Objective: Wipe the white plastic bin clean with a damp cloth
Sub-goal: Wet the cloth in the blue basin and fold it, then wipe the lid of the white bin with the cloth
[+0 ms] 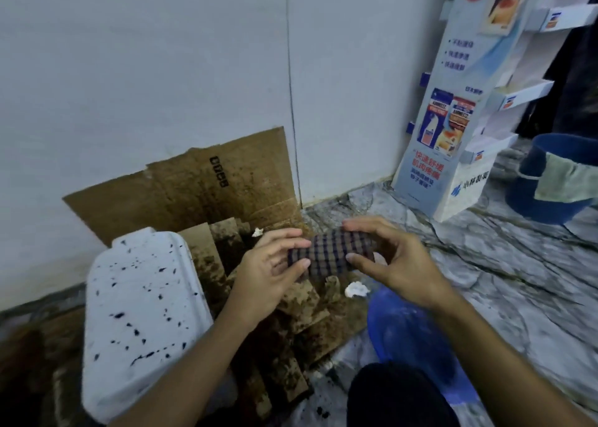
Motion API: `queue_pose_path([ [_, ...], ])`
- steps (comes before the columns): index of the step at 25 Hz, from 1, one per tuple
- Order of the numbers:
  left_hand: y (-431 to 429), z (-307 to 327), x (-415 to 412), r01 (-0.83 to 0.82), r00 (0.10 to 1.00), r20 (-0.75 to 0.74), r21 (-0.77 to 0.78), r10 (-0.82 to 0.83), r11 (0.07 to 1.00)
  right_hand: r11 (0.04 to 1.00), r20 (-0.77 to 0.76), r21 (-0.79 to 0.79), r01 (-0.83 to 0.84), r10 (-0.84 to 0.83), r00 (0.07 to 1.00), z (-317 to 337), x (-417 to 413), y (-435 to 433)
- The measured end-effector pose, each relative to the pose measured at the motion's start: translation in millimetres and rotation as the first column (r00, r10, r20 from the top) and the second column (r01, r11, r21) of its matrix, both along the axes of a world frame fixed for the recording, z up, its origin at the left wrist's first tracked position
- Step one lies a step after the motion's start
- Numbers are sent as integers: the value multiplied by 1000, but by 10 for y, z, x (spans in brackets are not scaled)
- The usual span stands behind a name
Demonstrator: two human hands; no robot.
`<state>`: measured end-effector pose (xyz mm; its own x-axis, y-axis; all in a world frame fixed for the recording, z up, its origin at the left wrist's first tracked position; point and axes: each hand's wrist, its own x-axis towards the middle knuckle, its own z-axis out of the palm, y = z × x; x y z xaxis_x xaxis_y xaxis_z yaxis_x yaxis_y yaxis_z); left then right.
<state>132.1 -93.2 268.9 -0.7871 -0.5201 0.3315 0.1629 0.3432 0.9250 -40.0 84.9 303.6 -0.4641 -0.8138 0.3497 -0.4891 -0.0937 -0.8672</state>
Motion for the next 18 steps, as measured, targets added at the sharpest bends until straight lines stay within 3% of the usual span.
queue_pose_path([
  [7,-13,802,1097,-235,963,-128,28,236,972,965,-132,-95,-245,232,964,869,763,-631],
  [11,77,916,1589,-244,952,-158,119,261,962,895,-178,-93,-436,416,892,1081,1168,-788],
  [15,54,1015,2003,-189,969,-122,208,217,960,814,-122,-77,-575,565,816,1197,1531,-870],
  [18,-51,1094,2252,-118,989,-74,154,130,981,761,-63,-26,-648,646,761,1271,1744,-955],
])
